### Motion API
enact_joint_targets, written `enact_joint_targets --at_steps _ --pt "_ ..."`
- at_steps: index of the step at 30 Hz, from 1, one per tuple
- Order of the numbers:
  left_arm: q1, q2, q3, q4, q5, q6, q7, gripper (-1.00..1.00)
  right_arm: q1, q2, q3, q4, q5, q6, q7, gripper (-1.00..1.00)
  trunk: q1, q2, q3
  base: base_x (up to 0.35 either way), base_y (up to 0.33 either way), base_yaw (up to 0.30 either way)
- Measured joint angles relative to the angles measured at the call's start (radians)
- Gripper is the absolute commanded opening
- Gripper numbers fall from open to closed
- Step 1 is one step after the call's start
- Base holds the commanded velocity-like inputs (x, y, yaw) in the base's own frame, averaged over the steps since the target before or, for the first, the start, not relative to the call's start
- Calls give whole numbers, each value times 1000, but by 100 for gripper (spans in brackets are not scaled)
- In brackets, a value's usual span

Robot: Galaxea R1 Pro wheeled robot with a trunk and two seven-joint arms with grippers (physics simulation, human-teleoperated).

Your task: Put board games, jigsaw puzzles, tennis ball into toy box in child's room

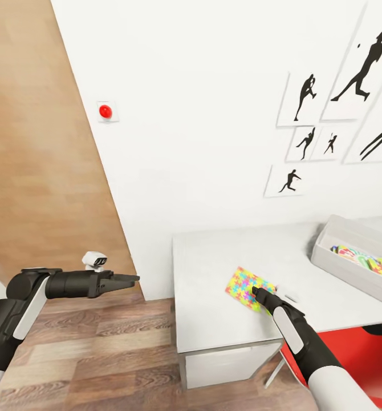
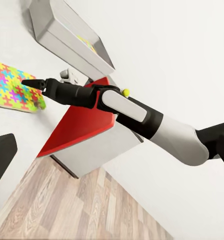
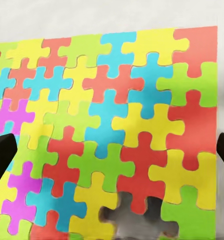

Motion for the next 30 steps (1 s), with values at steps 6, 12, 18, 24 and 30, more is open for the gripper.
enact_joint_targets --at_steps 6,12,18,24,30 --pt "0 -1 -1 0 0 0 0 100 0 0 0 0 0 0 0 100 0 0 0 -39 125 0" --pt "0 -1 -1 0 0 0 1 100 0 0 0 0 0 0 0 100 0 0 0 -65 117 0" --pt "0 -1 -1 0 0 0 0 100 0 -6 -1 -2 -2 0 3 100 0 0 0 -11 -117 0" --pt "0 -1 -1 0 0 0 0 100 0 -9 0 -10 -3 2 6 100 0 0 0 -1 -165 0" --pt "0 -1 0 0 0 0 0 100 3 -13 1 -38 -3 13 5 100 0 0 0 0 -27 0"
